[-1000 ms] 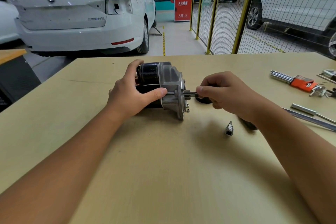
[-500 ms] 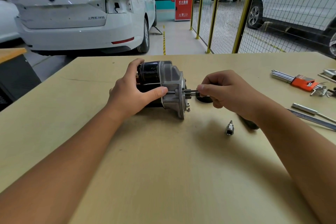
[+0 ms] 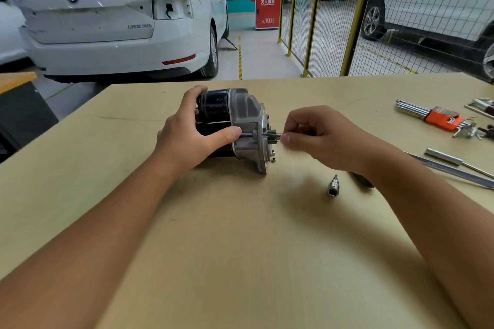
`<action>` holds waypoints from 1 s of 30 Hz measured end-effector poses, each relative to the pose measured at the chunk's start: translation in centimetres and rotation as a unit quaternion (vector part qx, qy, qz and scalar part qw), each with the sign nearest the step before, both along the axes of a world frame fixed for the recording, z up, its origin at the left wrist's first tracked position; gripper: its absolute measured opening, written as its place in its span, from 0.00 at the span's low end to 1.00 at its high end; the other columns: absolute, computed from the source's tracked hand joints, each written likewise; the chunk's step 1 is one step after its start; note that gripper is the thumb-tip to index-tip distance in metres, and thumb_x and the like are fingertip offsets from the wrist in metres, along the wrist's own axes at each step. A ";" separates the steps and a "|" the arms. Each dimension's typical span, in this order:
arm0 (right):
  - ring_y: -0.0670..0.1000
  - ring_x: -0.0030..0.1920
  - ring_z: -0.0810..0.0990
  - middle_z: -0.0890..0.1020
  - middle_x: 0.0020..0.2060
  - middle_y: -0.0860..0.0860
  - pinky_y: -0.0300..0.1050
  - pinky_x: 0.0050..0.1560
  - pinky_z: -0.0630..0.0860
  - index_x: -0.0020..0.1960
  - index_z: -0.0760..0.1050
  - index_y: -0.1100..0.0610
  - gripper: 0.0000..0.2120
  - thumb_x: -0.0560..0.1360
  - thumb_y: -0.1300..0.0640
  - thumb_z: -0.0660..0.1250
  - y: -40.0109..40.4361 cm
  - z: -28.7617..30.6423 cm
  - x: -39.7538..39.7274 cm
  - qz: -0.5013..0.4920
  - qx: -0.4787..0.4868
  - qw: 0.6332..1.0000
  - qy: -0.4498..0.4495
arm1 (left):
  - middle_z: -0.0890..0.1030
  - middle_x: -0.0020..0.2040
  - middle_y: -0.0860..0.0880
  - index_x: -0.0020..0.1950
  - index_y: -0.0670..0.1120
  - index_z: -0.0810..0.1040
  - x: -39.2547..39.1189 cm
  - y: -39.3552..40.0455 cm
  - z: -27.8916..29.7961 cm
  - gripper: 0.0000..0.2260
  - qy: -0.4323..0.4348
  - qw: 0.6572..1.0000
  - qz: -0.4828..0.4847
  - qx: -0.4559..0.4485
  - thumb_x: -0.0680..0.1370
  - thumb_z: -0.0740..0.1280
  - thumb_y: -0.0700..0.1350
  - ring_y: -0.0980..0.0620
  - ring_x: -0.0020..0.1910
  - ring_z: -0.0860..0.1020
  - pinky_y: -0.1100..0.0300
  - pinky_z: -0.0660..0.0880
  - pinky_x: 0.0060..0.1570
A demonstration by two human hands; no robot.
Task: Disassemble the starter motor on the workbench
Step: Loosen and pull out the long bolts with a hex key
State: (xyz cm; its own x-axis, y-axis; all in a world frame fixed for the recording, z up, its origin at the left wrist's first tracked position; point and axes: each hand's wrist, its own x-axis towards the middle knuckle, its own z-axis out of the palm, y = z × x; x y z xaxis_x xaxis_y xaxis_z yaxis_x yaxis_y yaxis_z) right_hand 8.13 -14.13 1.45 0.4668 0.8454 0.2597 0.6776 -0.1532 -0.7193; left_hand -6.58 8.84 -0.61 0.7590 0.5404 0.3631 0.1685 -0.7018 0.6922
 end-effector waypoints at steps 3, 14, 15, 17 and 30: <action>0.45 0.29 0.65 0.70 0.26 0.46 0.36 0.30 0.64 0.40 0.77 0.53 0.09 0.78 0.57 0.71 0.0 0.0 0.1 -0.018 -0.011 0.999 -0.048 | 0.77 0.64 0.57 0.76 0.64 0.60 0.0 0.0 0.0 0.46 -0.002 1.000 -0.001 0.001 0.61 0.70 0.76 0.47 0.64 0.77 0.39 0.73 0.67; 0.43 0.28 0.70 0.75 0.25 0.42 0.33 0.30 0.64 0.41 0.81 0.49 0.07 0.78 0.53 0.71 0.1 0.2 -0.2 -0.057 -0.011 0.995 -0.084 | 0.77 0.63 0.59 0.75 0.66 0.61 0.1 0.1 -0.4 0.45 -0.013 1.000 -0.002 -0.001 0.62 0.72 0.75 0.50 0.64 0.77 0.40 0.74 0.67; 0.42 0.28 0.71 0.75 0.25 0.41 0.32 0.29 0.63 0.40 0.81 0.49 0.08 0.78 0.53 0.71 0.2 0.1 -0.3 -0.056 -0.012 0.995 -0.086 | 0.77 0.64 0.59 0.75 0.66 0.61 0.1 0.2 -0.4 0.45 -0.014 1.000 -0.002 0.000 0.62 0.72 0.75 0.50 0.64 0.77 0.40 0.74 0.67; 0.41 0.28 0.72 0.75 0.25 0.38 0.30 0.28 0.63 0.40 0.80 0.49 0.08 0.78 0.53 0.71 0.3 -0.1 -0.3 -0.056 -0.014 0.995 -0.087 | 0.77 0.63 0.59 0.75 0.65 0.61 0.1 0.2 -0.4 0.45 -0.017 1.000 -0.001 0.000 0.62 0.72 0.75 0.50 0.64 0.78 0.41 0.75 0.67; 0.51 0.39 0.79 0.83 0.36 0.47 0.50 0.44 0.78 0.46 0.84 0.53 0.03 0.77 0.55 0.72 0.3 0.0 -0.8 -0.075 -0.006 0.973 -0.217 | 0.78 0.64 0.58 0.75 0.65 0.62 0.2 0.3 -0.6 0.45 -0.022 1.000 -0.002 0.000 0.61 0.72 0.75 0.49 0.63 0.78 0.41 0.75 0.67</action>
State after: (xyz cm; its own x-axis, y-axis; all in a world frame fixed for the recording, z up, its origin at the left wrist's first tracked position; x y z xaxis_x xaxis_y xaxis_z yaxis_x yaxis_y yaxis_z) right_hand 7.29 -13.82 1.41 0.4336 0.7802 0.4509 0.8866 -0.2800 -0.3681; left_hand -6.41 9.19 -1.19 0.7445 0.5372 0.3964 0.1349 -0.7026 0.6987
